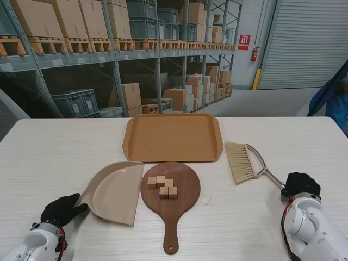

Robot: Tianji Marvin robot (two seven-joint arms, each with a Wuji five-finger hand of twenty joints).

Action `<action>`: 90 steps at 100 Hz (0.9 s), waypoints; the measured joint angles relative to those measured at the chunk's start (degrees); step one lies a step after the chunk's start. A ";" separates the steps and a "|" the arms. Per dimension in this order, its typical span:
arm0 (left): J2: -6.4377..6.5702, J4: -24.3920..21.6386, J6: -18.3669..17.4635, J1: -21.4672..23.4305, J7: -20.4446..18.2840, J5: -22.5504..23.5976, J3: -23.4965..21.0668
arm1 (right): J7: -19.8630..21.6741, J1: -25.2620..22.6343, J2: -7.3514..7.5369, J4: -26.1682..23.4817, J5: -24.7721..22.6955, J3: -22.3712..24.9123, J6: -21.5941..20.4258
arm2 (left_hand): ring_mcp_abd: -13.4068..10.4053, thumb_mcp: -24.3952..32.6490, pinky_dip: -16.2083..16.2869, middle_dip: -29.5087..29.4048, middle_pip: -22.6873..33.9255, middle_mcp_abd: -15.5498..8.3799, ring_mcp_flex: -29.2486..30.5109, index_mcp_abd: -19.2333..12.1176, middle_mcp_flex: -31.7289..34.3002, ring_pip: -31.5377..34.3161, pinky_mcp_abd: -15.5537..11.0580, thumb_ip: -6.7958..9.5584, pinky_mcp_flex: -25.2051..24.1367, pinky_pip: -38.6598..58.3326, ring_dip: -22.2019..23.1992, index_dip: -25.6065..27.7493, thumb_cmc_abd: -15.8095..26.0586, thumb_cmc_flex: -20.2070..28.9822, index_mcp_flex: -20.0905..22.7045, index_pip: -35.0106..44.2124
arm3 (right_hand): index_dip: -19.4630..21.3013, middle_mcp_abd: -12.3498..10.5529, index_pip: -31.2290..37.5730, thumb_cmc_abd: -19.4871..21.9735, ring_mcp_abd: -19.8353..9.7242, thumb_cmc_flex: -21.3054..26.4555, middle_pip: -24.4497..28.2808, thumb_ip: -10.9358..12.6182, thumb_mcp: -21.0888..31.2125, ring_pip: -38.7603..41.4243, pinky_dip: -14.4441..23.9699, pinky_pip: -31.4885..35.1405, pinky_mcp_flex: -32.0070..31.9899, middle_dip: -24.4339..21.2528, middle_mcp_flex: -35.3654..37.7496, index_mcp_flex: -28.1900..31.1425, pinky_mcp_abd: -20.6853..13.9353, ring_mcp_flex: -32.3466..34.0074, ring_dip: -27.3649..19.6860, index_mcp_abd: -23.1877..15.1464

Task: Sweep wood blocks off a wooden cutting board into a dustpan and pour them into a container

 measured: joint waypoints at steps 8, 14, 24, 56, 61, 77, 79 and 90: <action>0.00 0.02 0.00 0.00 0.02 0.00 -0.01 | -1.16 0.30 -0.24 0.62 0.05 -0.17 -0.25 | 0.00 0.00 0.00 0.00 0.00 0.00 0.00 0.00 0.00 -0.01 0.00 0.00 0.00 0.00 0.00 0.00 0.00 0.00 0.00 0.00 | 0.05 0.01 -1.02 -1.29 -0.12 -0.04 -0.79 2.00 -0.27 0.01 -1.57 2.64 0.19 0.00 1.24 1.50 0.00 0.05 -0.57 0.27; 0.00 0.02 -0.01 0.00 0.02 0.00 -0.01 | -1.43 0.34 -0.38 0.74 0.13 -0.17 -0.36 | 0.00 0.00 0.00 0.00 -0.01 0.00 0.01 0.00 0.00 -0.01 0.00 0.00 0.00 0.00 0.00 0.00 0.00 0.00 0.00 0.00 | 2.19 0.05 -1.27 -2.04 -0.16 -0.07 -0.79 5.26 -0.64 1.94 -5.19 5.86 0.22 0.90 1.47 1.84 0.00 0.06 -1.32 0.63; 0.00 0.03 -0.01 0.00 0.02 0.00 -0.02 | -1.68 0.35 -0.62 0.76 0.80 -0.06 -0.31 | 0.00 0.00 0.00 0.00 0.00 0.00 0.01 0.00 0.00 -0.02 0.00 0.00 0.00 0.00 0.00 0.00 0.00 0.00 0.00 0.00 | 6.97 0.05 -1.28 -2.19 -0.18 -0.19 -0.11 12.79 -2.96 4.32 -8.08 9.31 0.23 3.62 1.49 1.93 0.01 0.06 -1.38 0.78; 0.00 0.10 -0.06 -0.01 0.09 0.03 -0.07 | -0.79 -0.35 -1.31 0.28 2.85 0.50 1.65 | 0.00 0.00 0.00 0.00 -0.01 0.00 0.01 -0.01 0.00 -0.13 0.00 0.00 0.00 0.00 -0.07 0.00 0.00 0.00 0.00 0.00 | 22.64 -0.54 -1.29 7.57 -1.78 -6.48 6.48 32.34 -7.80 17.95 -9.57 16.80 0.67 9.25 5.44 4.76 -0.68 0.79 0.11 1.85; 0.00 0.10 -0.06 0.00 0.09 0.05 -0.09 | -0.24 -0.62 -1.36 -0.21 3.09 0.73 2.08 | 0.00 0.00 0.00 0.00 -0.01 0.00 0.01 -0.01 0.00 -0.17 0.00 0.00 0.00 0.00 -0.36 0.00 0.00 0.00 0.00 0.00 | 23.71 -0.54 -1.03 9.04 -1.78 -6.49 6.78 33.45 -9.07 18.76 -9.64 17.43 0.70 9.88 5.53 4.84 -0.68 0.79 0.11 1.85; 0.00 0.10 -0.06 0.05 0.15 0.10 -0.17 | 1.44 -1.42 -1.37 -1.86 3.68 1.31 3.92 | 0.00 -0.01 0.00 -0.04 -0.01 0.00 0.01 -0.01 0.00 -0.22 -0.01 0.00 0.00 0.00 -0.46 0.00 0.00 0.00 0.00 0.00 | 23.98 -0.54 0.15 10.61 -1.74 -6.23 7.95 34.85 -11.10 22.44 -10.08 19.83 1.08 11.14 5.73 5.59 -0.91 0.79 0.13 1.69; 0.00 0.11 -0.06 0.05 0.17 0.10 -0.19 | 1.62 -1.51 -1.36 -2.04 3.69 1.37 4.06 | 0.00 -0.01 0.00 -0.04 -0.01 0.00 0.01 -0.01 0.00 -0.22 -0.01 0.00 0.00 0.00 -0.46 0.00 0.00 0.00 0.00 0.00 | 24.00 -0.54 0.21 10.61 -1.74 -6.17 8.07 34.85 -11.16 23.19 -10.08 20.34 1.09 11.21 5.73 5.62 -1.04 0.79 0.13 1.69; -0.02 0.17 -0.06 0.10 0.28 0.12 -0.29 | 2.64 -2.19 -1.31 -3.21 3.60 1.70 4.64 | 0.00 -0.01 0.00 -0.05 -0.01 -0.01 0.02 -0.01 0.00 -0.24 -0.01 0.00 0.00 0.00 -0.54 0.00 0.00 0.00 0.00 0.00 | 24.16 -0.54 0.30 10.04 -1.83 -5.70 8.54 34.95 -11.34 25.55 -10.08 21.82 1.30 12.03 5.80 6.47 -1.57 0.79 0.14 1.69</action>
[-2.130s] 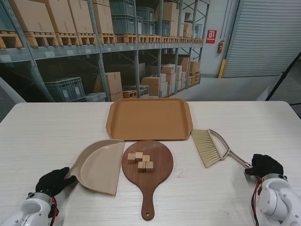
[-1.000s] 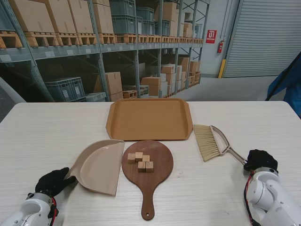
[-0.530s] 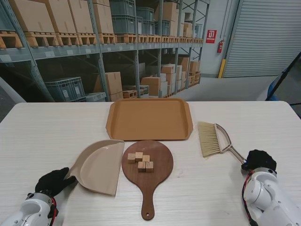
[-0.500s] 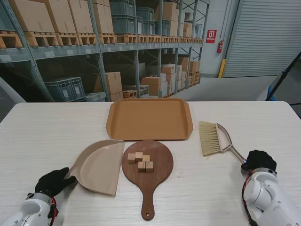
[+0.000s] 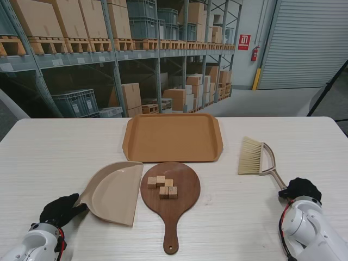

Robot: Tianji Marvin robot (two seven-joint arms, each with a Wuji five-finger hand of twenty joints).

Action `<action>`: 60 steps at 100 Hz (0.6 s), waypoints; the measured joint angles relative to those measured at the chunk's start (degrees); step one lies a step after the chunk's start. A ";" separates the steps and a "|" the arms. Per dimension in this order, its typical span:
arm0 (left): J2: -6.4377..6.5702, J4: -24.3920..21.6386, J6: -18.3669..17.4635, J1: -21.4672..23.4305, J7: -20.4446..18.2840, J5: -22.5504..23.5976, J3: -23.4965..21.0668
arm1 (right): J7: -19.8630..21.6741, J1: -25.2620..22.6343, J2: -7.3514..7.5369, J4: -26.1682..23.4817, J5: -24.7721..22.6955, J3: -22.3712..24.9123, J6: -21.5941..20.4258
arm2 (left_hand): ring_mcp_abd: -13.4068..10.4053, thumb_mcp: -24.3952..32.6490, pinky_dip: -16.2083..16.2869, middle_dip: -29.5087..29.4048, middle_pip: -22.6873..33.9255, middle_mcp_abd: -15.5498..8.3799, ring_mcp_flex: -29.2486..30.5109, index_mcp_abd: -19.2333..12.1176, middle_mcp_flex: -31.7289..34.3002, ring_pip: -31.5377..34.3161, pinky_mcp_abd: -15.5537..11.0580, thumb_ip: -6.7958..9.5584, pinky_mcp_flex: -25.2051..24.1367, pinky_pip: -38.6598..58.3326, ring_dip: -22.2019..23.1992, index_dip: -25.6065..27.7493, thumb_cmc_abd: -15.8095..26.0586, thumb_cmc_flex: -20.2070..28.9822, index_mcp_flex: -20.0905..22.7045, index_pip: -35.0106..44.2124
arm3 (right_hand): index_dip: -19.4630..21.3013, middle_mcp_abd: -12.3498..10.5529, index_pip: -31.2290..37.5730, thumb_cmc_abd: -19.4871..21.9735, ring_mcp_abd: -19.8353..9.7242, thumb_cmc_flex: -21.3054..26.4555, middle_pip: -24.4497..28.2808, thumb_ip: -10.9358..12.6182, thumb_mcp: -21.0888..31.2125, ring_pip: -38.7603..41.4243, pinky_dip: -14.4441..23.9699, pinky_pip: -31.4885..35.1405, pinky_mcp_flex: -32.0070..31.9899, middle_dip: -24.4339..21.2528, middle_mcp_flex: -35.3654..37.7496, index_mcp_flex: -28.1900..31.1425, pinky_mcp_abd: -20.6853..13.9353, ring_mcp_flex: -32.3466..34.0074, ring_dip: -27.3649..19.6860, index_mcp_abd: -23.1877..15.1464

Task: Sweep wood blocks off a wooden cutting board into a dustpan and pour them into a container

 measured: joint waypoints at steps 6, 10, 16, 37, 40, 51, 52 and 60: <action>0.00 0.03 -0.02 0.02 0.07 0.01 -0.04 | 0.56 -0.49 -0.01 -0.77 0.04 0.24 0.38 | 0.00 0.00 0.00 -0.01 0.00 0.00 0.00 0.00 0.00 -0.01 0.00 0.00 0.00 0.00 -0.01 0.00 0.00 0.00 0.00 0.00 | 0.33 0.00 0.00 -0.94 -0.02 0.09 0.05 0.00 0.00 0.72 0.00 0.09 0.10 0.25 0.53 0.72 -0.11 0.00 0.00 -0.09; 0.00 0.06 -0.05 0.03 0.11 0.02 -0.06 | 0.88 -0.85 -0.03 -1.32 0.18 0.41 0.66 | 0.00 0.00 0.00 -0.01 0.00 -0.01 0.00 0.00 0.00 -0.01 0.00 0.00 0.00 0.00 -0.01 0.00 0.00 0.00 0.00 0.00 | 0.48 0.00 0.00 -1.05 -0.04 0.52 0.24 0.00 -0.01 1.19 0.00 0.52 0.12 0.46 0.54 1.19 -0.15 0.00 0.00 -0.10; 0.00 0.09 -0.07 0.03 0.14 0.03 -0.09 | 1.18 -1.38 -0.11 -2.07 0.44 0.67 1.05 | 0.00 0.00 0.00 -0.01 0.00 -0.01 0.00 0.00 0.00 -0.02 -0.01 0.00 0.00 0.00 -0.02 0.00 0.00 0.00 0.00 0.00 | 0.63 0.00 0.00 -1.22 -0.04 0.91 0.51 -0.04 -0.42 1.42 0.00 0.55 0.15 0.49 0.58 1.40 -0.18 0.00 0.01 -0.12; 0.00 0.33 -0.37 0.01 0.35 0.05 -0.20 | 1.79 -3.46 -0.53 -4.89 0.73 1.90 1.32 | -0.01 0.00 0.00 -0.02 0.00 -0.01 0.01 0.00 0.01 -0.04 -0.01 0.00 0.00 0.00 -0.04 0.00 0.00 0.00 0.00 0.00 | 1.18 0.04 0.00 -1.88 -0.08 2.44 1.18 -0.32 -1.37 3.53 0.00 1.98 0.27 1.71 1.24 2.98 -0.40 0.00 0.73 -0.20; 0.00 0.34 -0.39 0.00 0.38 0.04 -0.21 | 1.84 -3.75 -0.55 -5.32 0.67 2.06 1.16 | -0.01 0.00 0.00 -0.03 0.00 -0.01 0.01 0.00 0.01 -0.04 -0.01 0.00 0.00 0.01 -0.10 0.00 0.00 0.00 0.00 0.00 | 1.23 0.04 0.00 -1.88 -0.08 4.70 1.23 -0.32 -3.22 3.73 0.00 1.99 0.27 1.77 1.25 3.05 -0.43 0.00 0.73 -0.20; 0.00 0.37 -0.44 0.00 0.44 0.04 -0.22 | 1.92 -4.63 -0.58 -6.97 0.58 2.74 0.38 | -0.01 -0.01 0.00 -0.03 0.00 -0.01 0.02 0.00 0.01 -0.05 -0.01 0.00 0.00 0.01 -0.16 0.00 0.00 0.00 0.00 0.00 | 3.02 0.06 0.91 -1.87 -0.13 22.09 2.62 0.72 -10.79 4.30 0.00 2.10 0.29 1.84 2.40 5.39 -0.53 0.08 0.73 -0.87; 0.00 0.37 -0.44 0.00 0.44 0.04 -0.22 | 1.92 -4.69 -0.58 -7.11 0.58 2.80 0.32 | -0.01 0.00 0.00 -0.03 0.00 -0.01 0.02 0.00 0.01 -0.05 -0.01 0.00 0.00 0.01 -0.16 0.00 0.00 0.00 0.00 0.00 | 3.02 0.06 0.91 -1.87 -0.13 22.21 2.64 0.72 -10.81 4.33 0.00 2.10 0.29 1.85 2.44 5.45 -0.53 0.09 0.73 -0.87; 0.00 0.39 -0.47 0.00 0.46 0.03 -0.23 | 1.94 -5.10 -0.59 -8.14 0.59 3.16 -0.05 | -0.01 0.00 0.00 -0.03 0.00 -0.02 0.02 0.00 0.01 -0.05 -0.02 0.00 0.00 0.01 -0.23 0.00 0.00 0.00 0.00 0.00 | 3.18 0.06 0.93 -1.87 -0.14 22.61 2.92 0.71 -10.87 4.80 0.00 2.50 0.30 1.89 2.49 5.58 -0.58 0.09 0.76 -0.87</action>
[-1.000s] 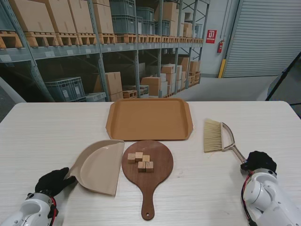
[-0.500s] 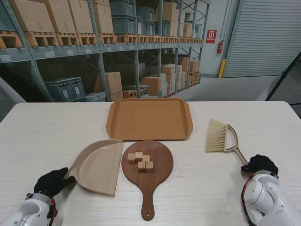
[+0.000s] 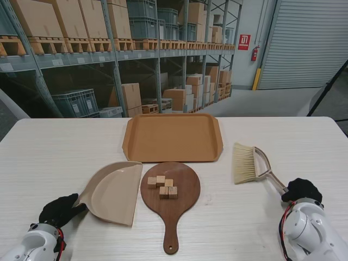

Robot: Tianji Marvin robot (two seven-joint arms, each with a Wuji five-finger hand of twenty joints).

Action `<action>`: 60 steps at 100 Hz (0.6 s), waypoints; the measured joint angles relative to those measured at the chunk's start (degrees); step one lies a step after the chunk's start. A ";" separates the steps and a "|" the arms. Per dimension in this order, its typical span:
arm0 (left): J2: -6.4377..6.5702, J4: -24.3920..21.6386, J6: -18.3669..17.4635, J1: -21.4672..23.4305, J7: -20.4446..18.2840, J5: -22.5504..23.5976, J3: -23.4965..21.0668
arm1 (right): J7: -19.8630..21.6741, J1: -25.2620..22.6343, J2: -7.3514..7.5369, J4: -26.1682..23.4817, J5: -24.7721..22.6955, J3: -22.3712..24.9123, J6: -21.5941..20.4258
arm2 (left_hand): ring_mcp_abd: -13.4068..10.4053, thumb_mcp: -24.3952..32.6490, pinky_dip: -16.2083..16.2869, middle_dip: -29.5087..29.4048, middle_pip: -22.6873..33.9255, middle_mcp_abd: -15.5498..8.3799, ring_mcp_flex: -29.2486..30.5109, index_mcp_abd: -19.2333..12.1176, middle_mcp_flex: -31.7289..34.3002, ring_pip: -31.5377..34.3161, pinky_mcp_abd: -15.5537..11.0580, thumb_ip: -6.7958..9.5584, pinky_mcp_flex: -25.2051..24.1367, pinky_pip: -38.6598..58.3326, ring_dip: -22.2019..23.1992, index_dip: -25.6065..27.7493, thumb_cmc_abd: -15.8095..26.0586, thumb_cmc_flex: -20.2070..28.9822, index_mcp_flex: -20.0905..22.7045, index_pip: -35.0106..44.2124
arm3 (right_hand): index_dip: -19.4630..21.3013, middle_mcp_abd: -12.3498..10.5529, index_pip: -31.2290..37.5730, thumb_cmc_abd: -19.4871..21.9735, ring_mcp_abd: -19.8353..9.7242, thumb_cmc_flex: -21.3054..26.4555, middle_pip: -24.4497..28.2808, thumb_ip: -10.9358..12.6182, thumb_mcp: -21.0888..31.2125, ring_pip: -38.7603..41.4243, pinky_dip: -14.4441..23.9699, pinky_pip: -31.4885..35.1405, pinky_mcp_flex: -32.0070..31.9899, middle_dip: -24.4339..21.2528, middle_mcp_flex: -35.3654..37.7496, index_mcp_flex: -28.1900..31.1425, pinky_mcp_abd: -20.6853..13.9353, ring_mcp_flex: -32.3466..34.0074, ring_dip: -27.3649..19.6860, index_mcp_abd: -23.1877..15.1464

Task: Sweep wood blocks off a wooden cutting board into a dustpan and pour them into a container

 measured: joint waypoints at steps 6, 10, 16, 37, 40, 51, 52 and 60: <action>0.00 0.02 -0.02 0.00 0.01 -0.01 -0.01 | 0.01 -0.30 -0.02 -0.71 0.06 0.20 -0.24 | 0.00 0.00 0.00 0.00 0.00 0.00 0.00 0.00 0.00 0.00 0.00 0.00 0.01 0.01 -0.02 0.00 0.00 0.00 0.00 0.00 | 0.02 0.00 0.01 0.00 -0.01 0.74 0.09 0.00 -0.74 0.13 0.00 0.11 0.01 0.05 0.00 0.03 -0.02 0.00 0.63 0.00; 0.00 0.02 -0.02 0.00 0.02 -0.02 -0.01 | 0.01 -0.47 -0.05 -1.14 0.13 0.33 -0.40 | 0.00 0.00 0.00 0.00 0.00 0.00 0.00 0.00 0.01 0.00 0.00 0.00 0.01 0.01 -0.02 0.00 0.00 0.00 0.00 0.00 | 0.02 0.00 0.01 0.00 -0.02 1.24 0.12 0.00 -1.17 0.27 0.00 0.25 0.01 0.08 0.00 0.04 -0.05 0.00 0.65 0.00; 0.00 0.03 -0.03 0.00 0.02 -0.04 -0.01 | -0.04 -0.72 -0.11 -1.74 0.26 0.51 -0.59 | 0.00 0.00 0.00 0.00 0.00 0.00 0.00 0.00 0.01 -0.01 0.00 0.00 0.01 0.01 -0.02 0.00 0.00 0.00 0.00 0.00 | 1.20 -0.34 0.29 8.74 -0.28 -1.40 0.44 8.32 -7.84 0.80 0.00 0.45 0.06 0.11 0.02 0.04 -0.30 0.00 0.69 -0.75; 0.00 0.06 -0.09 -0.01 0.05 -0.05 -0.02 | -1.64 -1.49 -0.62 -3.16 2.06 1.20 -2.37 | 0.00 -0.01 0.00 -0.01 0.00 -0.01 0.01 -0.01 0.02 -0.01 -0.01 0.00 0.03 0.05 -0.03 0.00 0.00 0.00 0.00 0.00 | 0.73 -2.49 6.45 54.63 -2.06 -31.32 0.74 9.91 -7.34 2.11 0.00 0.97 0.57 0.11 0.29 6.25 -2.51 -0.11 2.04 -8.84; 0.00 0.07 -0.10 -0.01 0.05 -0.05 -0.03 | -1.87 -1.57 -0.68 -3.31 2.29 1.30 -2.70 | 0.00 -0.01 0.00 -0.01 0.00 -0.01 0.01 -0.01 0.02 -0.01 -0.01 0.00 0.03 0.06 -0.04 0.00 0.00 0.00 0.00 0.00 | 0.06 -2.49 6.45 56.15 -2.06 -32.38 0.78 9.91 -7.34 2.37 0.05 0.98 0.59 0.11 0.29 6.25 -2.54 -0.12 2.58 -8.84; -0.01 0.08 -0.11 -0.01 0.07 -0.05 -0.03 | -2.00 -2.00 -0.74 -4.00 2.55 1.49 -3.63 | 0.00 0.00 0.00 -0.01 0.00 -0.02 0.02 -0.01 0.04 -0.01 -0.01 0.00 0.04 0.10 -0.14 0.00 0.00 0.00 0.01 0.00 | -0.01 -2.50 6.17 56.91 -2.10 -32.93 1.02 9.83 -7.34 3.01 0.69 1.02 0.60 0.08 0.29 6.25 -2.59 -0.11 2.92 -8.76; -0.01 0.09 -0.11 -0.01 0.07 -0.05 -0.03 | -1.96 -2.05 -0.74 -4.07 2.55 1.49 -3.69 | 0.00 -0.01 0.00 -0.01 0.00 -0.02 0.02 -0.01 0.04 -0.01 -0.01 0.00 0.04 0.10 -0.14 0.00 0.00 0.00 0.01 0.00 | -0.01 -2.50 6.17 56.92 -2.10 -32.93 1.03 9.83 -7.34 3.02 0.69 1.02 0.60 0.08 0.29 6.25 -2.59 -0.11 3.23 -8.76; -0.01 0.09 -0.11 -0.01 0.07 -0.05 -0.03 | -1.43 -2.46 -0.70 -4.62 2.45 1.51 -3.99 | -0.01 -0.01 0.00 -0.01 0.00 -0.02 0.02 -0.01 0.04 -0.01 -0.01 0.00 0.05 0.53 -0.15 0.00 0.00 0.00 0.01 0.00 | -0.01 -2.50 6.17 56.97 -2.11 -32.93 1.05 9.83 -7.34 3.05 0.70 1.03 0.61 0.07 0.29 6.25 -2.61 -0.11 3.35 -8.76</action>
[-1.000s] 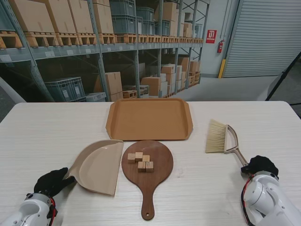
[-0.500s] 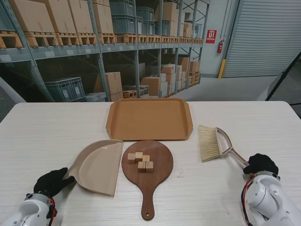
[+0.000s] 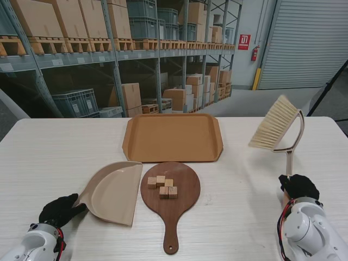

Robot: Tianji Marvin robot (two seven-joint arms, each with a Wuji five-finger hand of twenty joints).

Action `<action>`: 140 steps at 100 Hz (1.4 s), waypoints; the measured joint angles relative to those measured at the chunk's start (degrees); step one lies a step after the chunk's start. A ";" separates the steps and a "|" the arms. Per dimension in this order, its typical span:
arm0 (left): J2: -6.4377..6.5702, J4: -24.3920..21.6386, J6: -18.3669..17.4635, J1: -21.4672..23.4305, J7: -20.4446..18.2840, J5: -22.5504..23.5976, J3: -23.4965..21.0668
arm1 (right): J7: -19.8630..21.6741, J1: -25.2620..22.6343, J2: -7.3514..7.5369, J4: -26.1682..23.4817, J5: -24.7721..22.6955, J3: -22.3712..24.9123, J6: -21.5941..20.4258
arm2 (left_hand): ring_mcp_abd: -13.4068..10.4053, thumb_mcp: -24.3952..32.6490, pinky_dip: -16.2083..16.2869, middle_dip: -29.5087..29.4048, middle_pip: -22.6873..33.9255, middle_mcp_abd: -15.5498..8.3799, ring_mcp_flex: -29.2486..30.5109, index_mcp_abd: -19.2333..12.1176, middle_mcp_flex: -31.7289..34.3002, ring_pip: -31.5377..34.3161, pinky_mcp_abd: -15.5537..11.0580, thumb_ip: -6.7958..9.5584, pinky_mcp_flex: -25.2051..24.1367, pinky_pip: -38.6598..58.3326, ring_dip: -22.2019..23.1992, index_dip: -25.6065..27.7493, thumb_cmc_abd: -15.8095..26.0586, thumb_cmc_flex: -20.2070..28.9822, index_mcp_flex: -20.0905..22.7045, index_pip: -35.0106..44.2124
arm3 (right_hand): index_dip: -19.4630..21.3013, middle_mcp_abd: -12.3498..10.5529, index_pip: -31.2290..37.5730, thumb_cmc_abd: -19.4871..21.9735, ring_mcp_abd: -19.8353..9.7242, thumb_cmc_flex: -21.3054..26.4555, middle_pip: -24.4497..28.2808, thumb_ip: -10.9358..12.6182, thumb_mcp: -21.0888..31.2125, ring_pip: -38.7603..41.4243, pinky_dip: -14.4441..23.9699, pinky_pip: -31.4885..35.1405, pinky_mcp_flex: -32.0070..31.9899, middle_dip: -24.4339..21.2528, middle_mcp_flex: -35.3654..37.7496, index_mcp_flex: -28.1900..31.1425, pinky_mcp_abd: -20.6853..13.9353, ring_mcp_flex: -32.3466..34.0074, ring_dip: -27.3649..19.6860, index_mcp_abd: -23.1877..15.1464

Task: Sweep wood blocks off a wooden cutting board into a dustpan and pour them into a container

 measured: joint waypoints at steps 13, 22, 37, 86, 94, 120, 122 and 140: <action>0.00 0.00 0.00 0.00 0.00 -0.02 -0.01 | 0.87 -0.66 0.06 -1.07 -0.02 0.04 -0.39 | 0.00 0.00 0.00 0.00 0.00 -0.01 0.00 0.00 0.00 0.00 0.00 0.00 0.01 0.11 0.00 0.00 0.00 0.00 0.01 0.00 | 0.00 0.00 0.06 0.12 -0.01 0.00 0.01 0.00 0.00 0.08 0.00 0.01 0.01 0.00 0.00 0.00 -0.03 0.00 0.02 0.01; 0.00 0.00 0.00 0.01 0.02 -0.02 -0.02 | 1.75 -1.25 0.11 -1.90 0.06 0.39 -1.83 | -0.01 0.00 0.00 0.00 -0.01 -0.02 0.10 0.00 0.24 0.00 0.00 0.00 0.11 0.12 -0.08 0.00 0.00 0.00 0.02 0.00 | 0.00 0.00 0.07 0.14 -0.02 0.00 0.02 0.00 0.00 0.12 0.00 0.02 0.01 0.00 0.00 0.00 -0.04 0.00 0.02 0.08; 0.00 0.00 -0.02 0.02 0.04 -0.02 -0.05 | 7.26 -2.83 0.67 -4.49 0.08 1.78 -6.51 | -0.01 0.00 0.00 -0.01 -0.01 -0.04 0.10 0.00 0.26 0.00 0.00 0.00 0.19 0.12 -0.11 0.00 0.00 0.00 0.03 0.00 | 0.00 -0.01 0.07 0.23 -0.03 0.00 0.02 0.00 0.00 0.41 0.01 0.08 0.01 -0.02 0.00 0.00 -0.04 0.00 0.02 0.20; -0.01 0.07 -0.19 0.02 0.20 -0.11 -0.12 | 18.84 -5.60 3.41 -10.24 -0.96 3.65 -10.99 | -0.01 -0.17 0.00 -0.02 -0.02 -0.10 1.35 -0.04 0.86 -0.28 -0.04 0.00 0.56 0.17 -0.42 0.00 -0.07 -0.04 0.55 0.01 | 2.37 1.48 -1.25 2.65 4.00 -3.99 -7.00 -6.98 0.00 -8.92 -5.81 -3.81 0.20 -0.14 -0.18 0.33 7.40 0.04 -4.27 0.24; -0.01 0.07 -0.19 0.02 0.20 -0.12 -0.12 | 19.82 -5.63 3.50 -10.72 -0.96 3.60 -10.37 | -0.01 -0.16 0.00 -0.02 -0.02 -0.11 1.35 -0.04 0.86 -0.29 -0.04 0.00 0.56 0.17 -0.42 0.00 -0.07 -0.04 0.55 0.01 | 2.47 1.56 0.36 2.66 4.72 -3.99 -7.12 -6.98 0.00 -11.87 -8.65 -5.88 -0.38 -0.14 -0.24 0.64 10.94 0.04 -5.65 0.24; -0.01 0.07 -0.21 -0.02 0.14 -0.21 -0.09 | 22.52 -5.75 4.09 -11.45 -3.06 3.65 -11.53 | -0.01 -0.17 0.00 -0.02 -0.02 -0.12 1.35 -0.05 0.87 -0.30 -0.04 0.00 0.56 0.17 -0.43 0.00 -0.07 -0.04 0.55 0.01 | 0.43 1.58 2.13 2.67 4.68 -4.00 -7.51 -7.00 0.00 -17.04 -11.44 -7.39 -3.62 -0.17 -0.91 0.65 12.91 0.04 -5.67 0.22; -0.01 0.07 -0.21 -0.03 0.14 -0.23 -0.08 | 22.58 -5.75 4.12 -11.44 -3.12 3.68 -11.93 | -0.01 -0.17 0.00 -0.02 -0.02 -0.12 1.35 -0.05 0.87 -0.30 -0.04 0.00 0.56 0.17 -0.43 0.00 -0.07 -0.04 0.55 0.01 | 0.37 1.58 2.13 2.67 4.62 -4.00 -7.51 -7.00 0.00 -17.04 -11.44 -7.39 -3.63 -0.25 -0.92 0.65 12.91 0.04 -5.67 0.21; -0.01 0.07 -0.19 -0.03 0.08 -0.28 -0.07 | 22.09 -5.41 4.18 -10.33 1.39 3.83 -16.52 | -0.01 -0.17 0.00 -0.02 -0.02 -0.12 1.35 -0.05 0.87 -0.32 -0.05 0.00 0.56 0.17 -0.44 0.00 -0.07 -0.04 0.55 0.01 | -1.23 1.59 2.16 2.70 4.36 -4.01 -7.49 -7.02 0.00 -10.92 -7.86 -5.84 -1.08 -0.50 -0.92 0.65 8.11 0.04 -4.75 0.18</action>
